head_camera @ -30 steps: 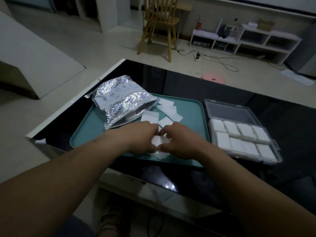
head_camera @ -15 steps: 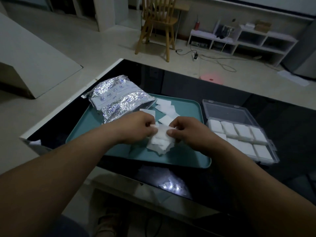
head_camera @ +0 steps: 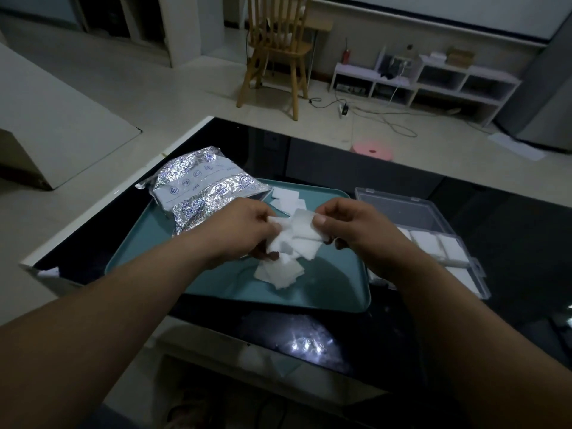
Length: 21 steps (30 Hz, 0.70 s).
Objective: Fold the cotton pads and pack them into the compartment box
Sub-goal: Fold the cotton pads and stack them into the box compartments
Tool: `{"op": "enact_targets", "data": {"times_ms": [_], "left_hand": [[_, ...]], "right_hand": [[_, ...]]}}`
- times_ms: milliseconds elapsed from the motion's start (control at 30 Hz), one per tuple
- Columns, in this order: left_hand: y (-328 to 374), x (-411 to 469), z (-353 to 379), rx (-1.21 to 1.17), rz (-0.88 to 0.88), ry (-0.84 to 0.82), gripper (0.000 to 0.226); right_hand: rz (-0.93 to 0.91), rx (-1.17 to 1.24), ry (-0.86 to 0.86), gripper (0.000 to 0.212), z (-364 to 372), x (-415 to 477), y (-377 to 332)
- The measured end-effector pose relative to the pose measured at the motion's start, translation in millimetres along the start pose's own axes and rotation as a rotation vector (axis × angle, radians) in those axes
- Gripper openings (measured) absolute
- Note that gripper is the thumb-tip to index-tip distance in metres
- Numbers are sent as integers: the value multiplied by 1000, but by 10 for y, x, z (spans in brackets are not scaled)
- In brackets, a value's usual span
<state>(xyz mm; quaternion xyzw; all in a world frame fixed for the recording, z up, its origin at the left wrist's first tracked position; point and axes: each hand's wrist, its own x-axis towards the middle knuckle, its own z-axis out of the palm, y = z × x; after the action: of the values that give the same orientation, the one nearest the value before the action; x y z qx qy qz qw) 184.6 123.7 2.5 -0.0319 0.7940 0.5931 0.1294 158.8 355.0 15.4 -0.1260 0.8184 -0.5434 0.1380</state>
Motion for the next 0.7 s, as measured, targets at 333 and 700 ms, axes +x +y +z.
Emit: {"op": "enact_targets", "data": {"times_ms": [333,700], "left_hand": [[80,-95,49,-143,-120,-374,23],[21,-59,205,-286,-82,-130,20]], "right_hand": [[-65,-171,-45,3,135,-42,-56],[48,57,303,12,239,5,-36]]}}
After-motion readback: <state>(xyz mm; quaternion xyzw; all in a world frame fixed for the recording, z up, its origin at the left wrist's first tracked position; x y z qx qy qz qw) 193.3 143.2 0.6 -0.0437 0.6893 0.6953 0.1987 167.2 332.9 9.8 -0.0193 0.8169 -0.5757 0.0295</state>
